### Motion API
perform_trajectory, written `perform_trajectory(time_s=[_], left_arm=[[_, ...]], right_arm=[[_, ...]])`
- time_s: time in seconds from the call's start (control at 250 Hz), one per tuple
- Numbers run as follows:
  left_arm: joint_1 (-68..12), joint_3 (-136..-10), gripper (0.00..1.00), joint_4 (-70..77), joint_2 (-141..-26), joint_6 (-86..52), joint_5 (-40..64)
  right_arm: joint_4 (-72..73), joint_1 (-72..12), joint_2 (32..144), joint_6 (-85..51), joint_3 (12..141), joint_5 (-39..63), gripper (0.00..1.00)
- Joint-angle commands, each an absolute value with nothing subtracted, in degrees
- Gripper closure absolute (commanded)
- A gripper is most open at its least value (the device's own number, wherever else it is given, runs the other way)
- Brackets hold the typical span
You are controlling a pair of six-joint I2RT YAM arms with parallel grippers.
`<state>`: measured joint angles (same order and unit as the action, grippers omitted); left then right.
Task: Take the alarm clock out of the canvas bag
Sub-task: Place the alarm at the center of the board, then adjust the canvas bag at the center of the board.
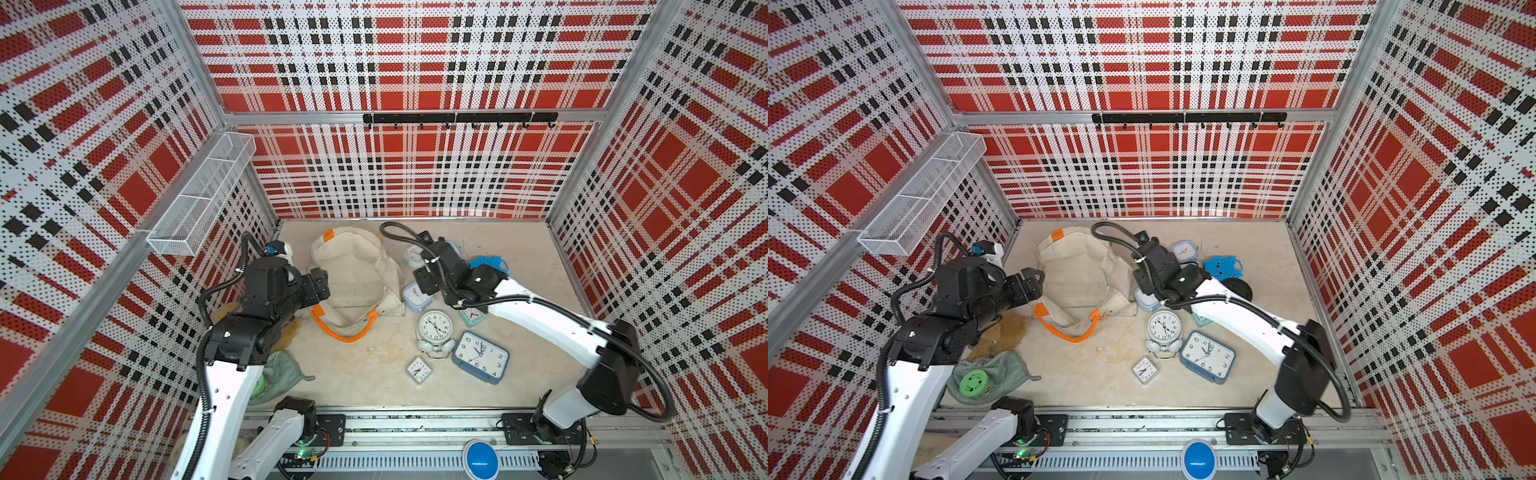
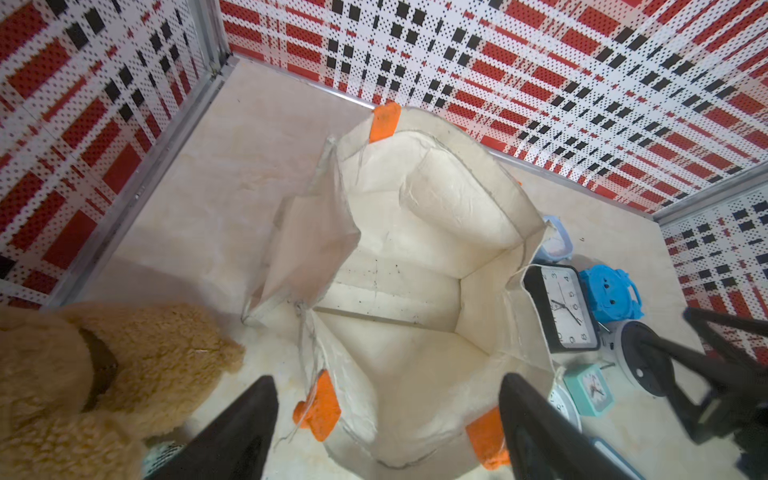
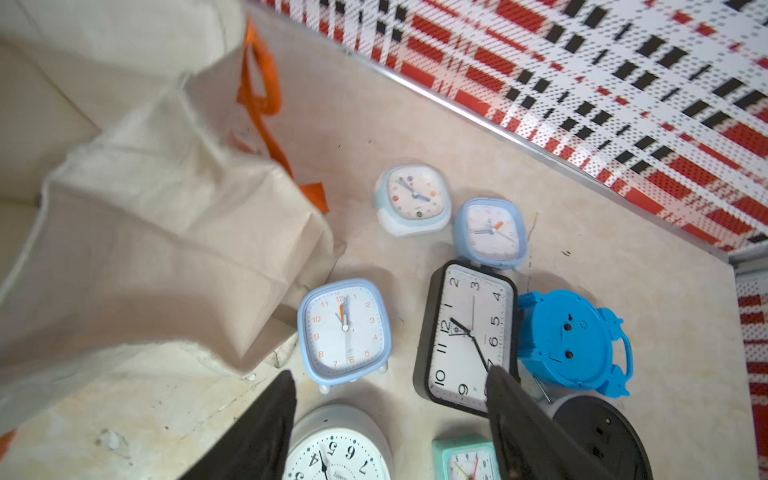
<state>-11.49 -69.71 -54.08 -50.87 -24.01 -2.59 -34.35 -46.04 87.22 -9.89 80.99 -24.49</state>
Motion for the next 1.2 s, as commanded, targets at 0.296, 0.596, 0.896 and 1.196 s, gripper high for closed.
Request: perform_trajectory(time_s=[0.296, 0.596, 0.896, 1.196], left_arm=[[-31.99, -80.36, 0.01, -55.15, -75.66, -28.59, -5.25], [-31.23, -84.79, 0.19, -53.92, -89.26, -30.77, -8.61], [-32.30, -95.62, 0.75, -50.39, -96.98, -28.38, -10.47], [-27.51, -106.57, 0.95, -51.59, -105.64, -24.43, -10.84]], right_arm=[[-38.08, -39.17, 72.47, -19.48, 71.02, -16.14, 0.21], [-35.08, -38.28, 69.59, -17.88, 68.37, -14.42, 0.20], [-33.57, -37.53, 68.56, -17.00, 65.36, -13.71, 0.20], [-34.00, -37.25, 67.50, -18.03, 63.95, -13.23, 0.19]])
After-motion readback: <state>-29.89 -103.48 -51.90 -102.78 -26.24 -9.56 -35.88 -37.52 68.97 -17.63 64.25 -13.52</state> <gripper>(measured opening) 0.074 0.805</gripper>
